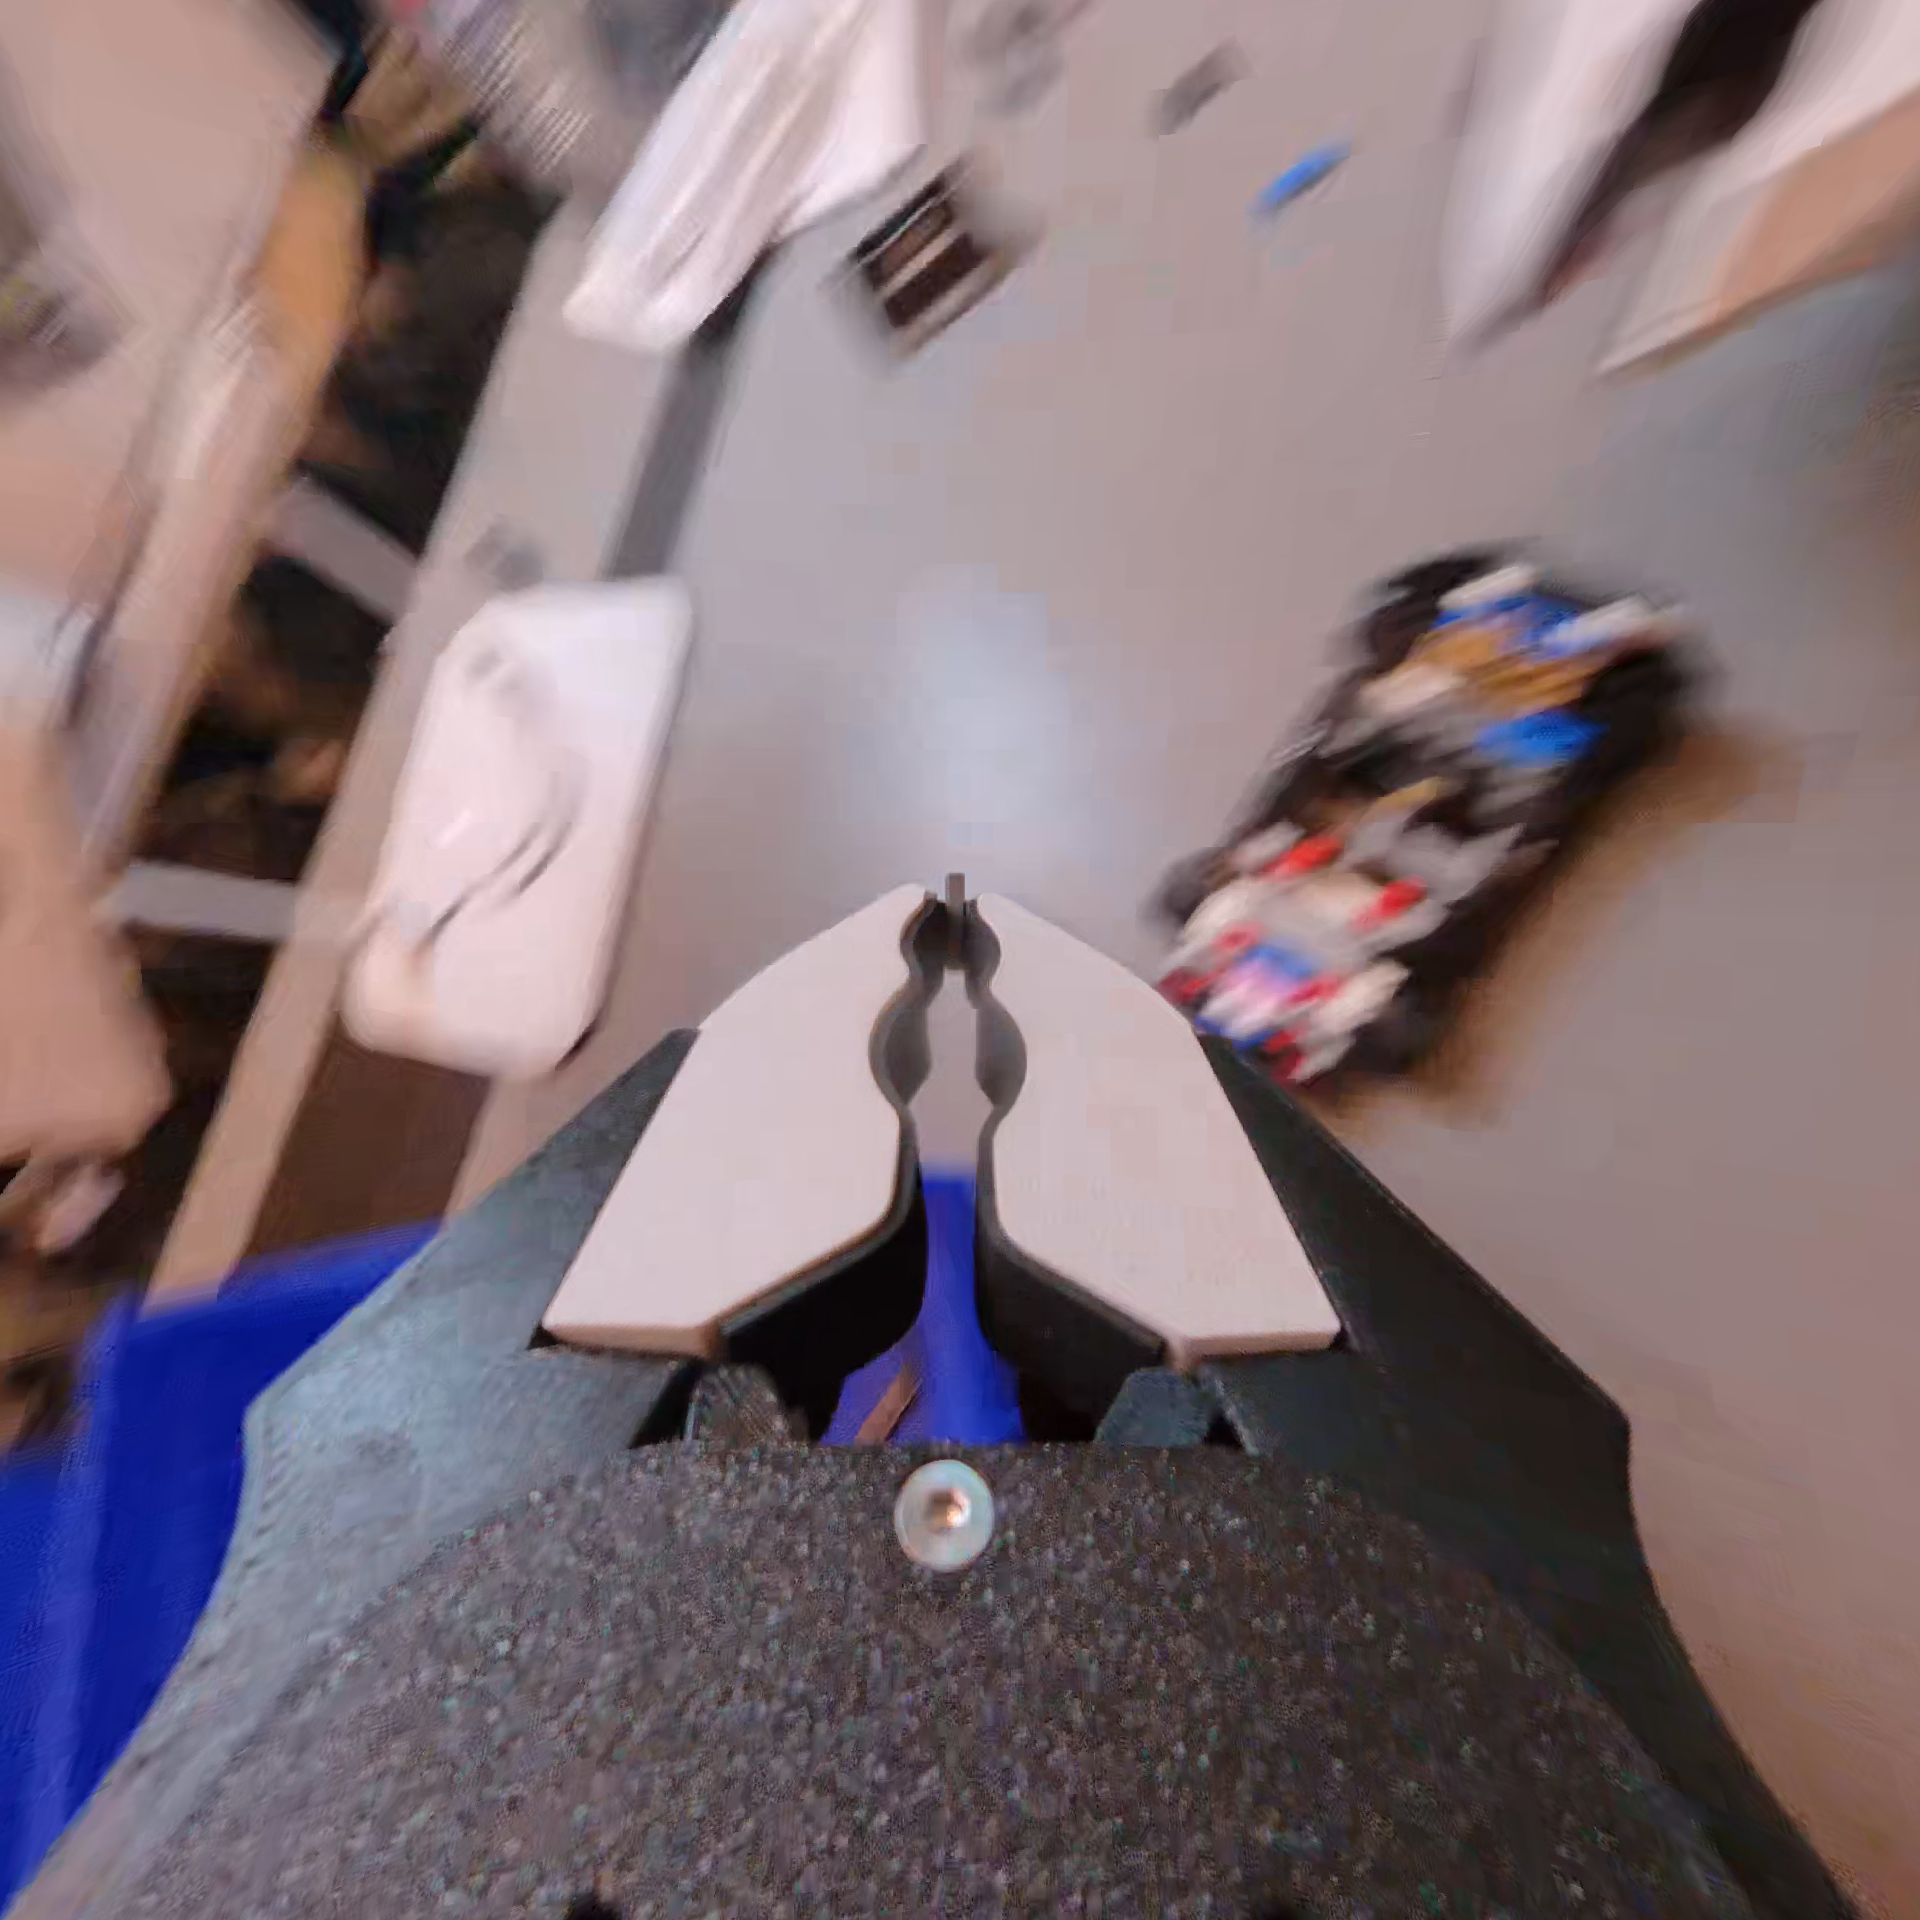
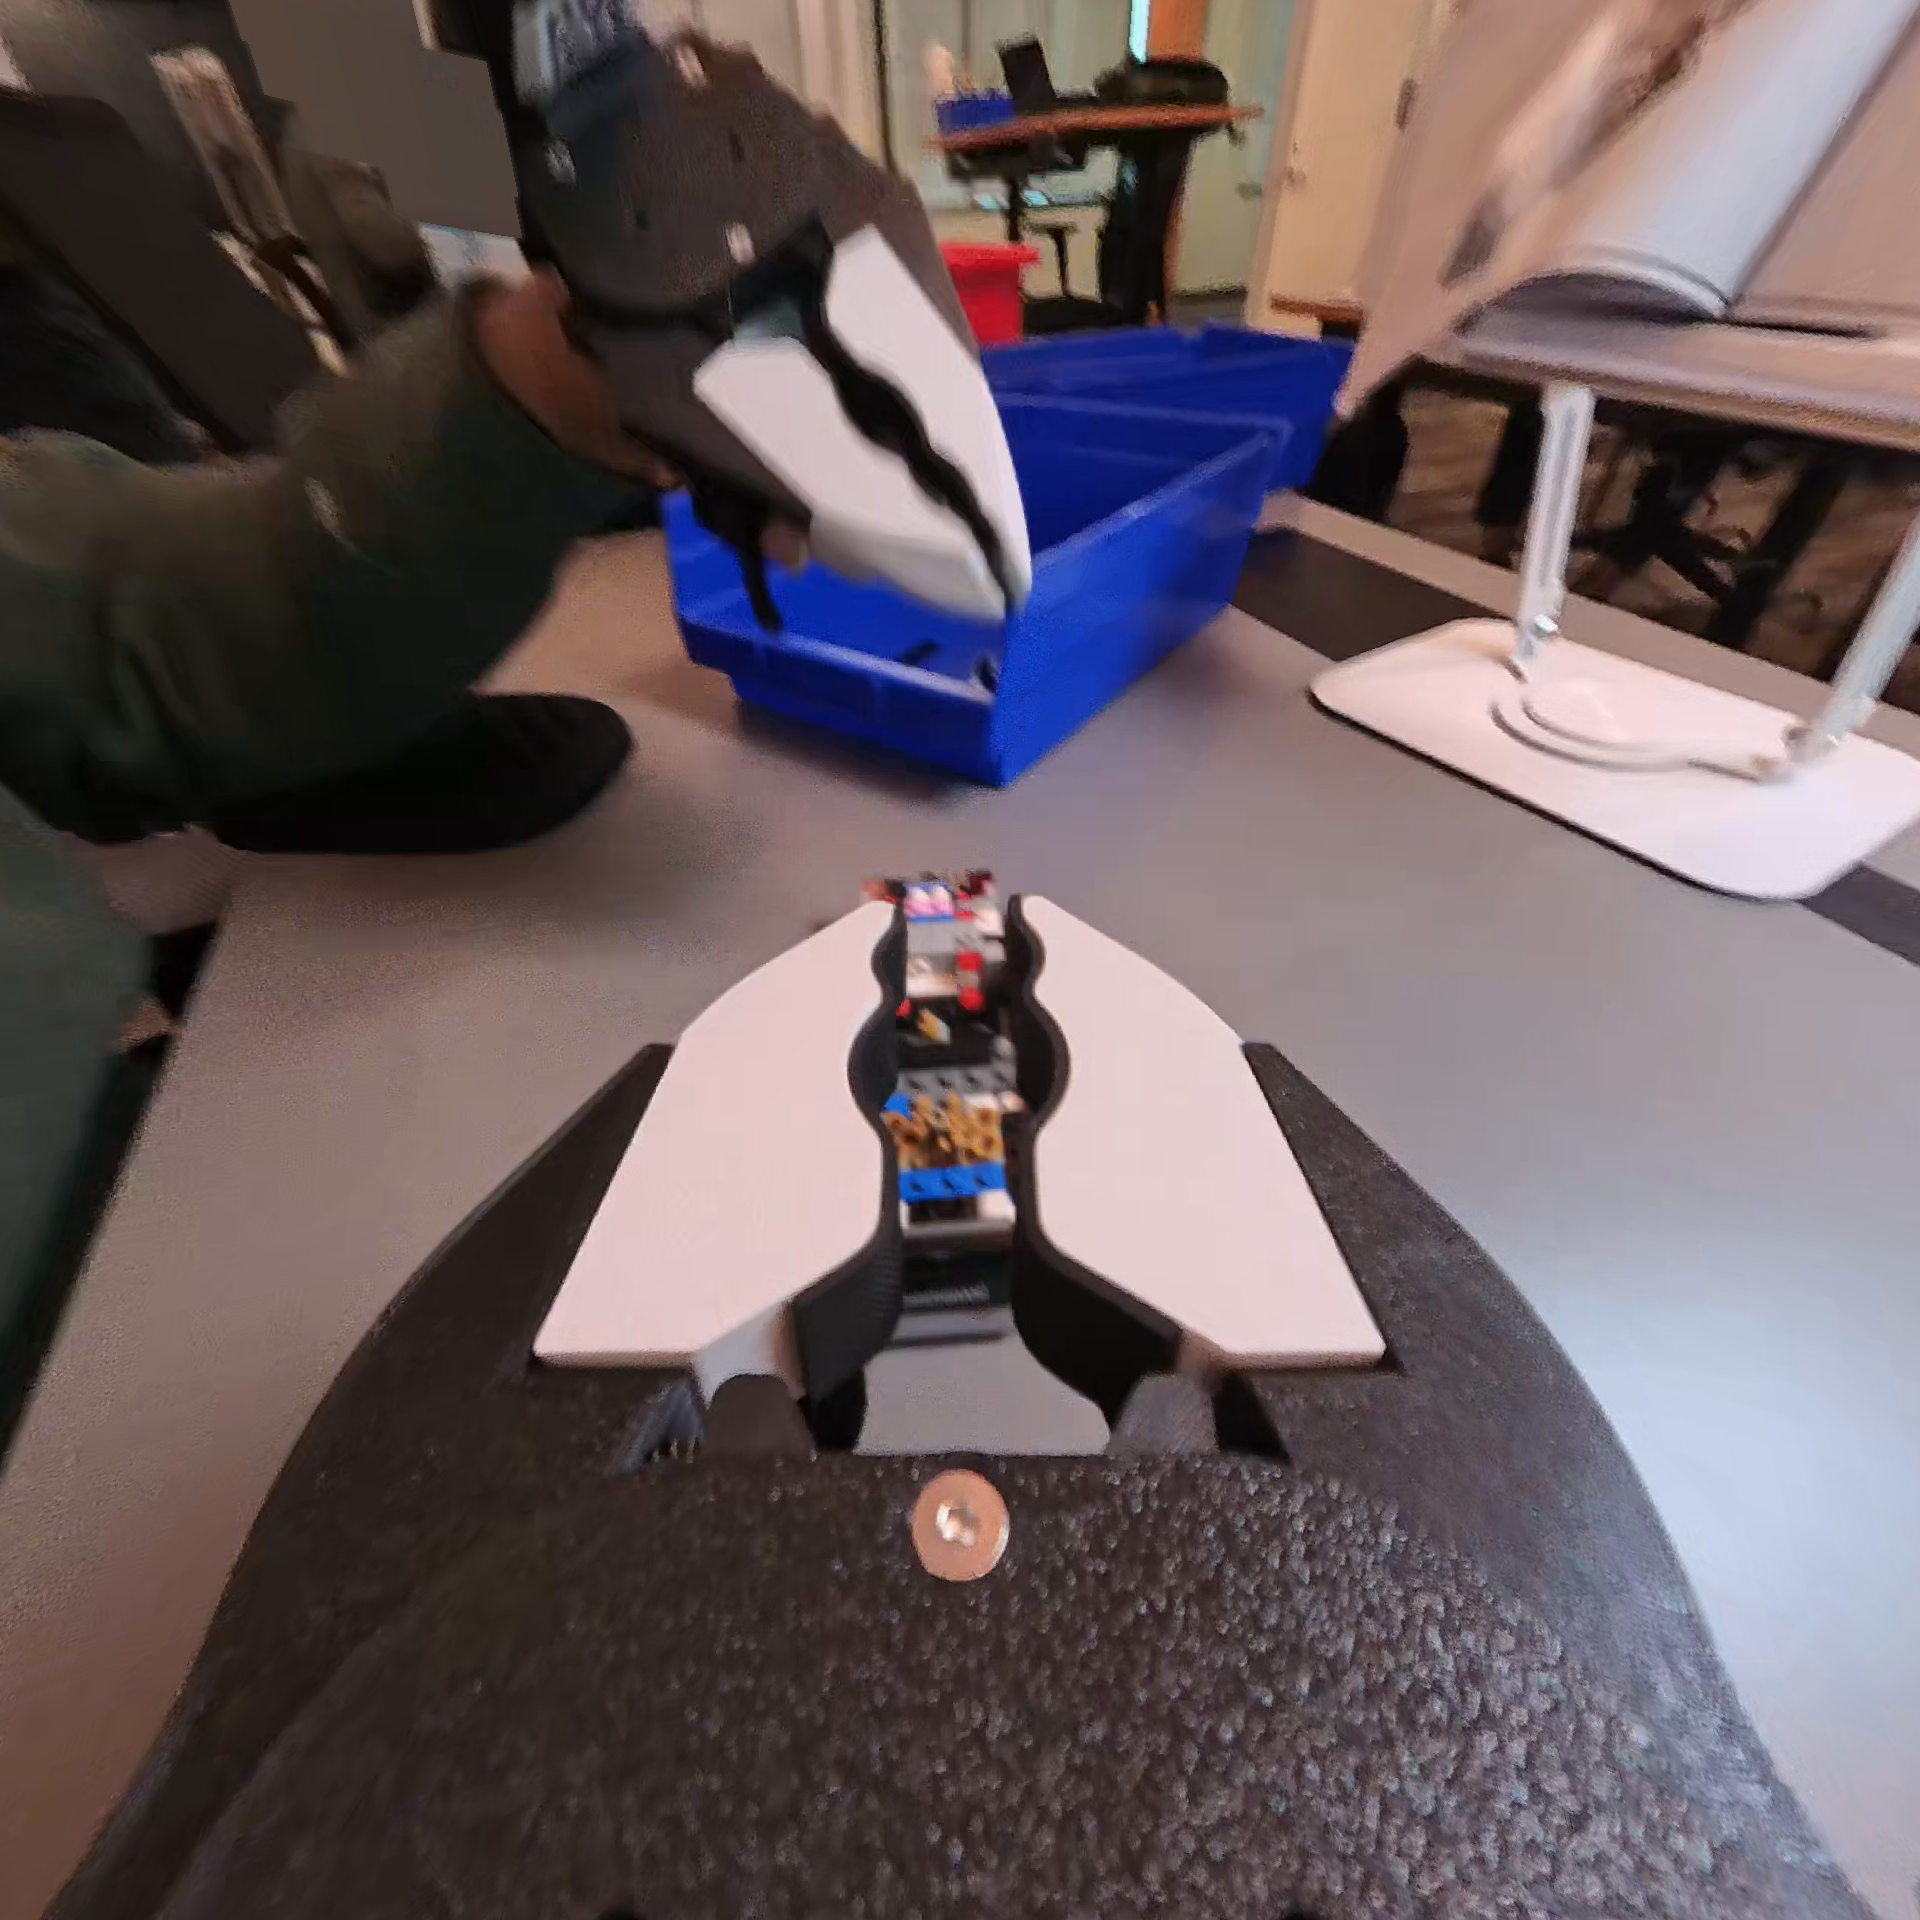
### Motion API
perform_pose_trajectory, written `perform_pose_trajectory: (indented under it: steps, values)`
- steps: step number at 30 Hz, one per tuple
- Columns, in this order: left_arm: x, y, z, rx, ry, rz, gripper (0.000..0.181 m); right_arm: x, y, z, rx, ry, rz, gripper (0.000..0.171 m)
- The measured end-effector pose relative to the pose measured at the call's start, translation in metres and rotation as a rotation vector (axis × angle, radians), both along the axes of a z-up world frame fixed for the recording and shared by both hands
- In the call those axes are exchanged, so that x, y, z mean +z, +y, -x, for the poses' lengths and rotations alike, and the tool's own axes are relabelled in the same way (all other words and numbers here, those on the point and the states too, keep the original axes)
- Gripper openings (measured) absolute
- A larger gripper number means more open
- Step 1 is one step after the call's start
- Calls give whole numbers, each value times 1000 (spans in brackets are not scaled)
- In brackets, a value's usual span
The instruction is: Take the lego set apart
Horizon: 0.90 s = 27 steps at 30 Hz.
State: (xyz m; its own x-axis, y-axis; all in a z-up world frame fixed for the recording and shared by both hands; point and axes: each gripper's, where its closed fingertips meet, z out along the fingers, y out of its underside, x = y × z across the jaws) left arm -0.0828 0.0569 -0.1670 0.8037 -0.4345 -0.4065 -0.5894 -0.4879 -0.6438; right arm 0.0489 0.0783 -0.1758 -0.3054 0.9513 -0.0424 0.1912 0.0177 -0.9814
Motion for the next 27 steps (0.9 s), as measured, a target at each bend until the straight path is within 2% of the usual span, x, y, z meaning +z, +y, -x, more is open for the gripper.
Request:
perform_pose_trajectory:
  steps: [2, 4, 8, 12, 15, 17, 19, 23, 27]
  values:
    - [-13, -16, 57, 190, 22, 99, 3, -16, 6, 2, -25, -71, -13, 18]
    - [-34, -35, 87, 284, -42, 209, 4, -30, 9, 7, -37, -141, -28, 17]
    - [-56, -49, 107, 329, -124, 290, 7, -51, 18, 21, -33, -291, -93, 15]
    - [-54, -55, 111, 330, -148, 306, 26, -67, 12, 30, 60, -433, -85, 15]
    - [-54, -59, 112, 327, -188, 306, 44, -72, 11, 36, 79, -460, -81, 15]
    - [-50, -58, 114, 321, -196, 268, 48, -70, 11, 38, 76, -440, -59, 15]
    - [-34, -50, 100, 242, -241, 171, 48, -65, 12, 37, 71, -412, -22, 14]
    - [-3, -41, 2, -124, -447, 39, 39, -60, 14, 29, 80, -379, -8, 13]
    - [-49, -26, -63, -292, -304, 83, 59, -62, 20, 24, 57, -357, -18, 11]
